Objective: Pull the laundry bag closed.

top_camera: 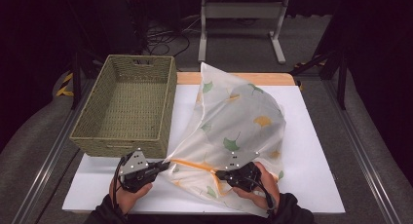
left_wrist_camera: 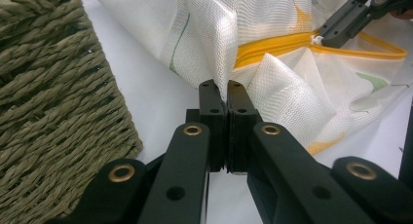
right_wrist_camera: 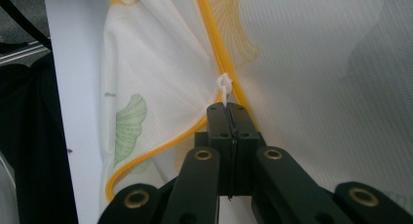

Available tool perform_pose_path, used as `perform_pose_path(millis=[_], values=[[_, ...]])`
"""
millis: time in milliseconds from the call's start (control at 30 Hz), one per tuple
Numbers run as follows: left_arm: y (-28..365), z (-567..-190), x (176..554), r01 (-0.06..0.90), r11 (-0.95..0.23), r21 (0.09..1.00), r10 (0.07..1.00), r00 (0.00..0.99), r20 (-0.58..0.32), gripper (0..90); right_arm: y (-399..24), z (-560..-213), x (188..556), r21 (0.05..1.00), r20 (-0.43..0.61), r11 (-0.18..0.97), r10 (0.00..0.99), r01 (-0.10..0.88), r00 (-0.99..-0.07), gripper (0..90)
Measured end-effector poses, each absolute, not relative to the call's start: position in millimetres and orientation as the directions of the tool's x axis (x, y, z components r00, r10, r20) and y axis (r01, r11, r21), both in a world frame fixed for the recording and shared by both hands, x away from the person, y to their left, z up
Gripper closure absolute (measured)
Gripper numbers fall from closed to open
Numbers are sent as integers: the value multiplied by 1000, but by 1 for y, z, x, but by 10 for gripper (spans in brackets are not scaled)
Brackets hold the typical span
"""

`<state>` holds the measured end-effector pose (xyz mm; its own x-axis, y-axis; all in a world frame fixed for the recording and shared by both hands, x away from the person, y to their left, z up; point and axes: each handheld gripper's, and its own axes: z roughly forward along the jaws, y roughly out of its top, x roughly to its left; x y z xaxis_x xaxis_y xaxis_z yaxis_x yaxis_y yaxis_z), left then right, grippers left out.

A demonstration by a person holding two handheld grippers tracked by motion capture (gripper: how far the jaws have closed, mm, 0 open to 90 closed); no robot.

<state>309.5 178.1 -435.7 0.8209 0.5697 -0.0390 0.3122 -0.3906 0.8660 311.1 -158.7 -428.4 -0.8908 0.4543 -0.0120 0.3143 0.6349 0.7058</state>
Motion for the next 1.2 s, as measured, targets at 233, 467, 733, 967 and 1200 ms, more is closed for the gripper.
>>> perform_pose_path(millis=[233, 467, 733, 967, 1200], values=[[178, -436, 310, 313, -396, 864, 565, 824, -40, 881, -166, -429, 308, 698, -7, 640, 455, 321, -890, 900], [183, -434, 310, 313, -385, 868, 575, 817, -40, 882, -170, -425, 306, 696, -28, 648, 455, 309, -890, 900], [187, -433, 310, 313, -377, 872, 582, 812, -40, 883, -170, -425, 304, 690, -40, 658, 451, 302, -892, 900], [190, -430, 309, 314, -361, 878, 592, 805, -44, 883, -176, -425, 301, 681, -41, 665, 453, 306, -891, 900], [193, -430, 309, 318, -353, 880, 599, 800, -50, 883, -187, -421, 295, 674, -56, 675, 452, 300, -890, 900]])
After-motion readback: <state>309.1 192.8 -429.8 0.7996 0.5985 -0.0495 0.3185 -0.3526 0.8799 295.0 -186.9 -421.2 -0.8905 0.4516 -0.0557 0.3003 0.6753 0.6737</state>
